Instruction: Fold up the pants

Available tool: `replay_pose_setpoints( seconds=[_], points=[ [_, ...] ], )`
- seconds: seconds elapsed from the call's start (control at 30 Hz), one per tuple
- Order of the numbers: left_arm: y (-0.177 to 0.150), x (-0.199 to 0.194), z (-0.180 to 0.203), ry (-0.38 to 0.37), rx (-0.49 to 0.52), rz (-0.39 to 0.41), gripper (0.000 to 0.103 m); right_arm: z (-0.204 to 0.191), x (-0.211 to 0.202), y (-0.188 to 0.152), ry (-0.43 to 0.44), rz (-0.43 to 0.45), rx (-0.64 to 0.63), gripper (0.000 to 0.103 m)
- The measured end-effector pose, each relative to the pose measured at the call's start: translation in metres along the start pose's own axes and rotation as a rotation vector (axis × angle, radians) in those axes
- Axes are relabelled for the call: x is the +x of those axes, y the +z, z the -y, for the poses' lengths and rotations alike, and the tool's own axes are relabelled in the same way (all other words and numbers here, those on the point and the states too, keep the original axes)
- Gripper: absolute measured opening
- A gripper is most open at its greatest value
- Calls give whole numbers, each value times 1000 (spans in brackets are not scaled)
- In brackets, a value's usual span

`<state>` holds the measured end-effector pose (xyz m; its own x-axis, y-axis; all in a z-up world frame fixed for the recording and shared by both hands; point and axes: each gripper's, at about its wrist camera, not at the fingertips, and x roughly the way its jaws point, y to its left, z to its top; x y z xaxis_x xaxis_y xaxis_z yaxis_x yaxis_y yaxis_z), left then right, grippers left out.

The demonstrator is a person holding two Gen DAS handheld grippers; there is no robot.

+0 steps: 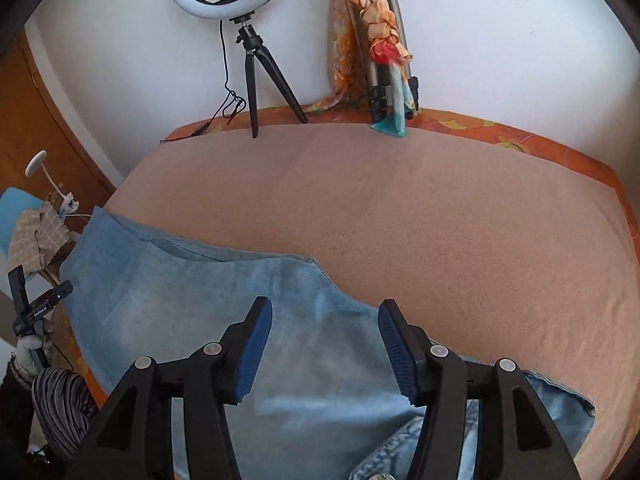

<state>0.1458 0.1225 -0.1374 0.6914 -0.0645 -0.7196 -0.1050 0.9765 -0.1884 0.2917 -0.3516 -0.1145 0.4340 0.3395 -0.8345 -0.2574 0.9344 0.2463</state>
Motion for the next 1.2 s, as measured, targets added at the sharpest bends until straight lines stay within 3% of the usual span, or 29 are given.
replay_pose_setpoints(
  seconds=[0.2, 0.27, 0.33, 0.43, 0.6, 0.7, 0.83, 0.9, 0.97, 1.0, 1.03, 1.1, 1.2],
  points=[
    [7, 6, -44, 139, -42, 22, 52, -17, 65, 21, -3, -96, -55, 59],
    [8, 11, -57, 160, -63, 18, 52, -20, 76, 21, 24, -120, -53, 51],
    [8, 16, -68, 174, -88, 15, 52, -25, 83, 20, 21, -142, -72, 30],
    [7, 22, -78, 179, -122, 14, 52, -35, 80, 16, -31, -141, -122, 8],
    [4, 21, -82, 199, -136, 32, 52, -42, 32, 30, -102, -13, -136, 3],
    [6, 22, -84, 199, -159, 35, 52, -24, 28, 39, -99, 21, -67, 3],
    [9, 24, -82, 209, -141, 23, 52, -33, 65, 33, -191, -67, -136, 3],
    [9, 22, -84, 201, -144, 21, 52, -29, 76, 31, -197, -102, -111, 5],
    [9, 19, -86, 192, -153, 25, 52, -28, 78, 33, -210, -116, -101, 17],
    [9, 17, -88, 187, -162, 28, 52, -30, 76, 36, -230, -116, -103, 36],
    [9, 15, -90, 183, -170, 33, 52, -34, 71, 38, -249, -98, -114, 41],
    [8, 11, -95, 185, -180, 41, 52, -45, 59, 42, -264, -50, -144, 41],
    [8, 9, -105, 195, -195, 46, 52, -73, 44, 51, -157, -4, -184, 42]
  ],
)
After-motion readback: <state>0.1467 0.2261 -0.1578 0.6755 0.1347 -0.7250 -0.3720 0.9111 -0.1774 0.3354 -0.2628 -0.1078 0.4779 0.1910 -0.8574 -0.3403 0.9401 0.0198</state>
